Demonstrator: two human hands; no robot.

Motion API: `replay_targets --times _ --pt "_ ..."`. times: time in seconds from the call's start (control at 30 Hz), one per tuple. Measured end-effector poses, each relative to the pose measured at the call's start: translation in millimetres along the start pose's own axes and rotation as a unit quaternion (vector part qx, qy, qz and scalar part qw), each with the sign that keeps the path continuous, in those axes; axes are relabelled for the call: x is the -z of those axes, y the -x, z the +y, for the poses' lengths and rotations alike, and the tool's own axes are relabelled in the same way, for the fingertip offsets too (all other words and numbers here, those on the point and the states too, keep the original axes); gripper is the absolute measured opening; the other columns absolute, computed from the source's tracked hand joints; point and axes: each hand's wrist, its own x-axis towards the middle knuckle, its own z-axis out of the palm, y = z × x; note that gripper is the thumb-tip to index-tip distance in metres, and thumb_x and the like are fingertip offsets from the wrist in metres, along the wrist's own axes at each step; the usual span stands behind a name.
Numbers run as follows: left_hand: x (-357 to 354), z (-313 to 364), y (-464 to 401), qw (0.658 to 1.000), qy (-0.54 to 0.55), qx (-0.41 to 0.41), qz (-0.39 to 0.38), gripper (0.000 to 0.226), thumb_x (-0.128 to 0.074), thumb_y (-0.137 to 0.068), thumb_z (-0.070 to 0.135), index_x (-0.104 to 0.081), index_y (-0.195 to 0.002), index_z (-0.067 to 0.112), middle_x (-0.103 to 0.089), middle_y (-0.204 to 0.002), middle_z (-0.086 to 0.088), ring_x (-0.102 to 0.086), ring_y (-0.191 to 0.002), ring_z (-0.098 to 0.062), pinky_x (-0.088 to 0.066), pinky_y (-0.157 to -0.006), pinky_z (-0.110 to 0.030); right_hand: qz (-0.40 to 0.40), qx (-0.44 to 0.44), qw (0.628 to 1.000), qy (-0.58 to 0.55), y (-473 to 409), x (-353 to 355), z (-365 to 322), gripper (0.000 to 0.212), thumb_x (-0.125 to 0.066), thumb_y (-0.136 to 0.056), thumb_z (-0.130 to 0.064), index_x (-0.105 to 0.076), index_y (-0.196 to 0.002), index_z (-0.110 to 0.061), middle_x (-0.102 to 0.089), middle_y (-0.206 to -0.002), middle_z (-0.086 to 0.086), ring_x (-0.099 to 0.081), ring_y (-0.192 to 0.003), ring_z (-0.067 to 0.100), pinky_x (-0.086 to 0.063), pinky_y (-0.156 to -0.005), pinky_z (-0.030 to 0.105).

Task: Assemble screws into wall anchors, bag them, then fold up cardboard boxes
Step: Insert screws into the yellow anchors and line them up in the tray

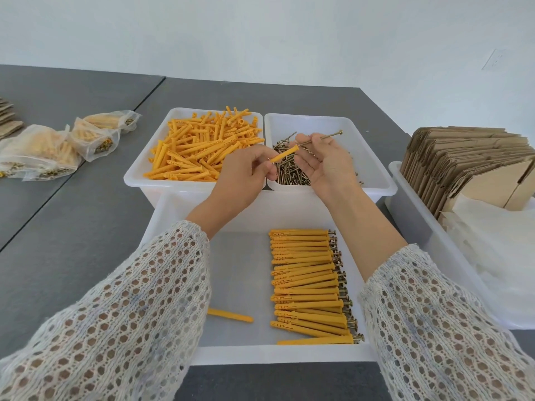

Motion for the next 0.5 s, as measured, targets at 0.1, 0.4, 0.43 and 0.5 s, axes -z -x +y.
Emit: replay_targets --times 0.1,0.4,0.43,0.5 --pt "0.4 0.7 -0.1 1.0 0.003 0.01 -0.001 0.021 -0.05 -0.098 -0.003 -0.068 -0.106 0.003 -0.071 -0.082 -0.006 -0.068 -0.077 -0.009 -0.05 -0.078 -0.016 -0.018 0.011 0.998 0.052 2.3 -3.6 0.5 0.015 -0.046 -0.104 -0.014 -0.054 -0.091 -0.014 -0.075 -0.094 0.004 -0.073 -0.089 0.023 -0.056 -0.066 0.027" --pt "-1.0 -0.6 -1.4 0.999 0.032 0.021 -0.006 0.011 -0.053 -0.099 0.001 -0.063 -0.101 0.0 -0.072 -0.081 -0.005 -0.071 -0.077 -0.017 -0.056 -0.082 -0.032 -0.071 0.056 0.964 0.249 9.9 -9.3 1.5 0.012 -0.049 -0.101 -0.01 -0.061 -0.099 -0.009 -0.074 -0.106 0.008 -0.072 -0.095 0.025 -0.058 -0.079 0.037" --pt "-1.4 -0.7 -1.0 0.999 0.04 0.018 -0.006 0.009 -0.053 -0.099 0.002 -0.061 -0.1 -0.001 -0.072 -0.081 -0.006 -0.072 -0.077 -0.018 -0.057 -0.082 -0.033 -0.086 0.054 0.959 0.263 11.2 -10.8 2.8 0.015 -0.049 -0.1 -0.011 -0.063 -0.099 -0.008 -0.074 -0.107 0.009 -0.072 -0.095 0.026 -0.059 -0.081 0.04" --pt "-1.1 -0.5 -1.2 0.998 0.064 0.019 -0.008 0.007 -0.051 -0.101 0.003 -0.057 -0.099 0.0 -0.074 -0.083 -0.011 -0.073 -0.078 -0.022 -0.057 -0.082 -0.036 -0.107 0.044 0.957 0.266 12.9 -14.7 4.1 0.021 -0.049 -0.102 -0.02 -0.067 -0.103 -0.008 -0.073 -0.107 0.009 -0.071 -0.097 0.028 -0.059 -0.082 0.044"
